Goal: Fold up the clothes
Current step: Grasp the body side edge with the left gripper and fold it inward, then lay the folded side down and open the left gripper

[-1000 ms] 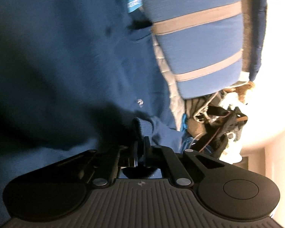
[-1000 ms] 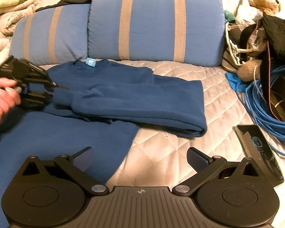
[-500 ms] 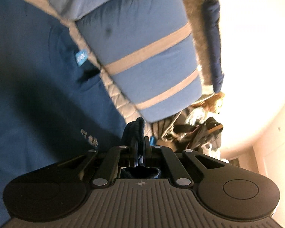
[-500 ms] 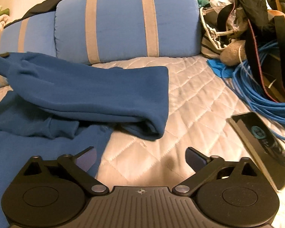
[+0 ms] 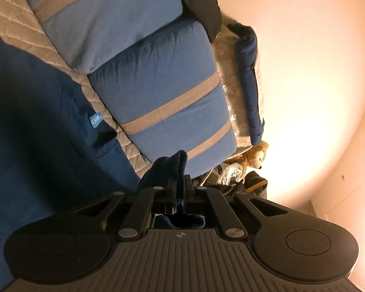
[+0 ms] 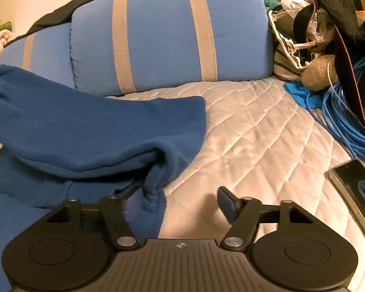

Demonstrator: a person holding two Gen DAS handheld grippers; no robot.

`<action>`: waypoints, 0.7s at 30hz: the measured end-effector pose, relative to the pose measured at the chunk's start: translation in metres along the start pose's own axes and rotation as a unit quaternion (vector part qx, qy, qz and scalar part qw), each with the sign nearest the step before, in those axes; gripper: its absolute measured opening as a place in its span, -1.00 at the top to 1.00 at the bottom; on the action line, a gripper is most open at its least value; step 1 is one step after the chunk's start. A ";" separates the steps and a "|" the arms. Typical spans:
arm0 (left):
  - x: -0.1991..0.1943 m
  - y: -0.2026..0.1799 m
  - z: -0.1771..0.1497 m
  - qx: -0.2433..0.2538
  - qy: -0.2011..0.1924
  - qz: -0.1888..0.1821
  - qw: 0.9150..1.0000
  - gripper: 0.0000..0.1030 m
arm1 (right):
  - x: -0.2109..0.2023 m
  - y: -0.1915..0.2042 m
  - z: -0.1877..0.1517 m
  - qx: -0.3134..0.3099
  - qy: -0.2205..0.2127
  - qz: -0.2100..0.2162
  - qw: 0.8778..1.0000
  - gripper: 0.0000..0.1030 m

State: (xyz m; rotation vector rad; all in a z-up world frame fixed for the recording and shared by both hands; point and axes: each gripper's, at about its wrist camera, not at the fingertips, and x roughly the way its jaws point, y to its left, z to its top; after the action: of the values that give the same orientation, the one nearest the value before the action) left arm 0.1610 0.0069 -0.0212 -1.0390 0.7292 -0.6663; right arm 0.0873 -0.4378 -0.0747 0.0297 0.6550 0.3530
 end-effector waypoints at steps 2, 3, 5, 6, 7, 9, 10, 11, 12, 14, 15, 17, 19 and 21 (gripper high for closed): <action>-0.007 0.002 0.004 -0.001 -0.006 0.002 1.000 0.91 | 0.003 0.005 0.001 -0.025 -0.003 -0.005 1.000 -0.11; -0.011 0.004 0.006 -0.001 -0.009 0.003 1.000 0.91 | 0.004 0.009 0.001 -0.042 -0.005 -0.007 0.999 -0.07; -0.020 0.007 0.011 -0.002 -0.016 0.007 1.000 0.91 | 0.005 0.017 0.000 -0.076 -0.007 -0.012 0.997 0.21; -0.025 0.009 0.014 -0.003 -0.020 0.010 1.000 0.91 | 0.006 0.021 0.000 -0.096 -0.005 -0.016 0.995 0.31; -0.031 0.011 0.017 -0.003 -0.024 0.014 1.000 0.91 | 0.008 0.026 0.000 -0.116 -0.001 -0.019 0.993 0.56; -0.043 0.017 0.023 -0.001 -0.031 0.024 0.999 0.91 | 0.008 0.034 -0.001 -0.153 0.005 -0.022 0.988 0.75; -0.050 0.020 0.025 0.000 -0.034 0.030 0.999 0.91 | 0.008 0.038 -0.001 -0.168 0.005 -0.025 0.985 0.76; -0.056 0.023 0.027 0.001 -0.038 0.036 0.999 0.92 | 0.007 0.041 0.000 -0.181 0.004 -0.029 0.983 0.78; -0.064 0.027 0.030 0.002 -0.040 0.042 0.998 0.92 | 0.006 0.044 0.000 -0.193 0.002 -0.034 0.981 0.79; -0.078 0.035 0.033 0.005 -0.042 0.058 0.997 0.92 | 0.005 0.049 0.000 -0.213 -0.001 -0.040 0.976 0.80; -0.083 0.039 0.033 0.008 -0.039 0.069 0.997 0.92 | 0.005 0.050 -0.001 -0.220 -0.002 -0.042 0.975 0.80; -0.092 0.048 0.033 0.016 -0.031 0.095 0.995 0.92 | 0.005 0.053 -0.002 -0.233 -0.004 -0.042 0.972 0.80; -0.096 0.057 0.031 0.028 -0.021 0.123 0.992 0.92 | 0.004 0.055 -0.002 -0.243 -0.003 -0.041 0.969 0.80; -0.099 0.066 0.029 0.036 -0.013 0.144 0.989 0.92 | 0.003 0.058 -0.004 -0.253 -0.002 -0.041 0.967 0.80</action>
State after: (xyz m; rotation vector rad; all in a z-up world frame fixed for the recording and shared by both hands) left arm 0.1351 0.1221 -0.0513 -0.8528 0.8079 -0.4266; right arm 0.0694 -0.3823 -0.0715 -0.4829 0.5445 0.4311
